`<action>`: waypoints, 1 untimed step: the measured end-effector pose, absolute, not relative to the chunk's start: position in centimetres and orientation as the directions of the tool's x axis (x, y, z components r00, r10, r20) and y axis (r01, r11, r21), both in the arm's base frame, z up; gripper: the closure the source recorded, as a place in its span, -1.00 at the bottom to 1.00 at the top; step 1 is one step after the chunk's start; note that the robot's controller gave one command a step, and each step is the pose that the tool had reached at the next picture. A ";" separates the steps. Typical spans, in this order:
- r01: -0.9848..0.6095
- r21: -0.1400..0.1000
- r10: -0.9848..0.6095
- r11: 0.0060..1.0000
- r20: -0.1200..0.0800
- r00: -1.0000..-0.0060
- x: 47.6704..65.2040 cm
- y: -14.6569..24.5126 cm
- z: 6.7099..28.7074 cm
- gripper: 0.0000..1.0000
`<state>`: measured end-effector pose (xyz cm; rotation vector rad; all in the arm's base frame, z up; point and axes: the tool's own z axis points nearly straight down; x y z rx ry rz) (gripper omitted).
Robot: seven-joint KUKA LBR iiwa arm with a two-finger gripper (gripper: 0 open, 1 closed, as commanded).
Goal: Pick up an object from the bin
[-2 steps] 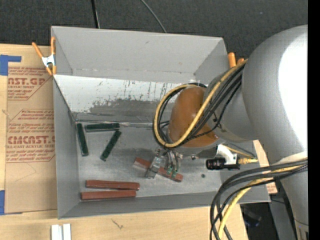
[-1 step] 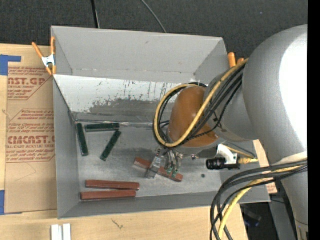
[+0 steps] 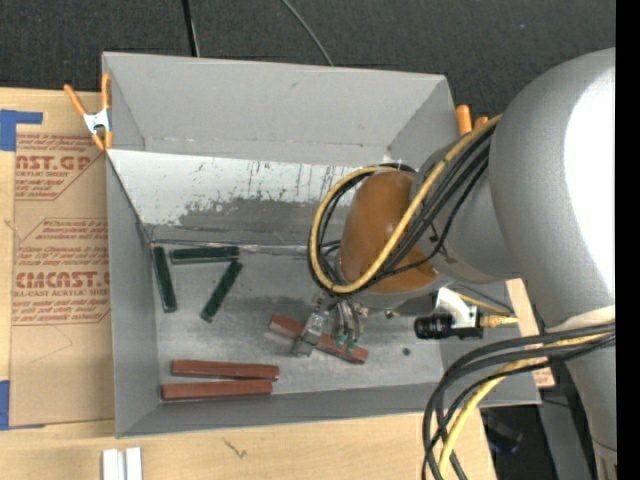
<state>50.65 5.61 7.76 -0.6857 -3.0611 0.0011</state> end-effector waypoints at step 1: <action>0.426 -0.001 0.426 0.905 0.004 -0.905 50.7 5.6 8.8 1.00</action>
Offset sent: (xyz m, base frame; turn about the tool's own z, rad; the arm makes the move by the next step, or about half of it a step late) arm 0.0001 -0.0001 0.0584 0.0000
